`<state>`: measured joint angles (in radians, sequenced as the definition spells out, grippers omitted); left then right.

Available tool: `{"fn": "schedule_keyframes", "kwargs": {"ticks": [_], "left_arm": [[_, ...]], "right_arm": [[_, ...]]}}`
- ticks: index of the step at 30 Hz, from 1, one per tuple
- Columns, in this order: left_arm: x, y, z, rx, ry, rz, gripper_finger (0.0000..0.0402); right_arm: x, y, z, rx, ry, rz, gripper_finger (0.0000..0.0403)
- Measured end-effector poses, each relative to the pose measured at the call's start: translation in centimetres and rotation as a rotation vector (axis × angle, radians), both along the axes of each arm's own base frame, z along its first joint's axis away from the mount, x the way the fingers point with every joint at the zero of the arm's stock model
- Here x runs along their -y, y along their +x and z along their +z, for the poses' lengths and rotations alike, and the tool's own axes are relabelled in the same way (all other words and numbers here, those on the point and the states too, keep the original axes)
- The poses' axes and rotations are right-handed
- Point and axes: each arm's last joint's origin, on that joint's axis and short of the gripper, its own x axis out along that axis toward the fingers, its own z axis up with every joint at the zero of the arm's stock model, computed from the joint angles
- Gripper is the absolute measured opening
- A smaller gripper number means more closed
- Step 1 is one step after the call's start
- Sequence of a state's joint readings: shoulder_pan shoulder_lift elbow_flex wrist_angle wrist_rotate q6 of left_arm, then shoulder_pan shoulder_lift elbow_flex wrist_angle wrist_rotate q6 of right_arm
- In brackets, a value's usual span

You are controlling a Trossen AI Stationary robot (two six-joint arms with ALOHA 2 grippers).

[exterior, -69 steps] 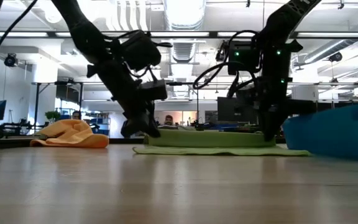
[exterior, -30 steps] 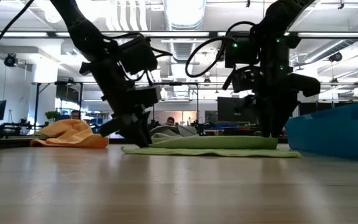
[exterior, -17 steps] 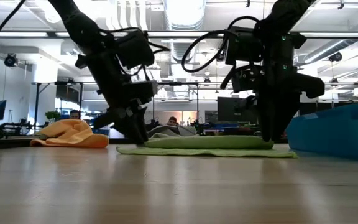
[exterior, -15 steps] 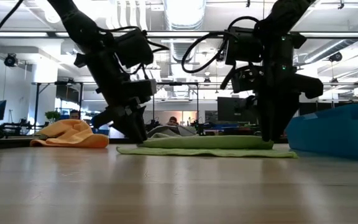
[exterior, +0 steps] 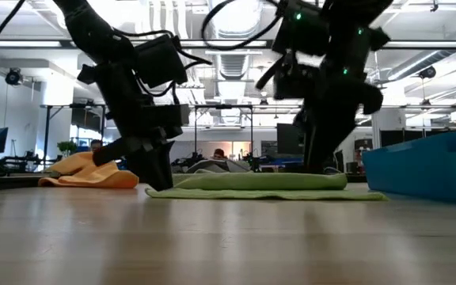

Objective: Roll microfiber towels into tight, uniform cylinder then place into a basket
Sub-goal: Roll the green towel

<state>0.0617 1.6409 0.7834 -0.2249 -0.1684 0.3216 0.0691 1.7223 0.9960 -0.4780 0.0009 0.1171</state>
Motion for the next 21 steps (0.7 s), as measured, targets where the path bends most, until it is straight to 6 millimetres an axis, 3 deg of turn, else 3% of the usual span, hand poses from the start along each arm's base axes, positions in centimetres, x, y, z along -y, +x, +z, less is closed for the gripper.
{"fn": "schedule_keyframes", "kwargs": {"ticks": [5,9,14,18,21], "left_arm": [[0.9,-0.6,-0.1,-0.054,-0.021,0.008,0.0093],[1.6,-1.4,0.1,-0.11,-0.052,0.034,0.0093],[2.3,-2.9,1.5,-0.134,-0.103,0.067,0.0093],[2.2,-3.4,4.1,-0.018,-0.119,0.097,0.0093],[2.1,-3.4,5.2,0.062,-0.101,0.106,0.0093]], "right_arm": [[-1.9,1.1,-2.0,-0.034,0.045,0.001,0.0136],[-2.9,2.4,-2.4,0.002,0.123,0.015,0.0136],[-3.5,3.3,-0.8,0.042,0.14,0.036,0.0137],[-2.9,3.8,1.9,0.104,0.099,0.029,0.0137],[-2.5,3.8,2.2,0.107,0.033,0.02,0.0137]]}}
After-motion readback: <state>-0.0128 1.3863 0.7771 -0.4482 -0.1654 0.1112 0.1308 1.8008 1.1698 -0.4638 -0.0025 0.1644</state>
